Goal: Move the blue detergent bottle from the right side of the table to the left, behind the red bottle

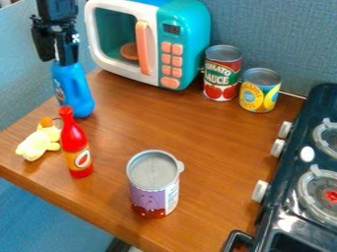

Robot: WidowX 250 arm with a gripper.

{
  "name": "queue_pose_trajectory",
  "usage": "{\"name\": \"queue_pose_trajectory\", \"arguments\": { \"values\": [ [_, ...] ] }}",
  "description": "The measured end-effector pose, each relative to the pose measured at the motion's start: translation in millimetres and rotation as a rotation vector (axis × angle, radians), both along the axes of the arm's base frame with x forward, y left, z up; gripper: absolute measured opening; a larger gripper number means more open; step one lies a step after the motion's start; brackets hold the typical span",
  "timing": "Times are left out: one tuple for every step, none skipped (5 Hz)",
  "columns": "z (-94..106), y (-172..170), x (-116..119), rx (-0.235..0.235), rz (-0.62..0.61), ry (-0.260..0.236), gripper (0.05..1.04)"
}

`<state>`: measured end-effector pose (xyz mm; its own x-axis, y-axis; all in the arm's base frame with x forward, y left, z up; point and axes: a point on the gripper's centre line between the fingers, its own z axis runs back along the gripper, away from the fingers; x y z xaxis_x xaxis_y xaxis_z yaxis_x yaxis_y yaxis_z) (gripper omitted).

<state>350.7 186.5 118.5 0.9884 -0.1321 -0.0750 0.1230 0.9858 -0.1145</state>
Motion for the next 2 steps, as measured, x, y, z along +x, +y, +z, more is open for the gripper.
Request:
{"name": "queue_pose_trajectory", "arguments": {
  "values": [
    [9.0, -3, -2, 0.012, 0.017, -0.027, 1.004],
    [49.5, -5, -10, 0.076, 0.032, -0.097, 1.001]
  ]
}}
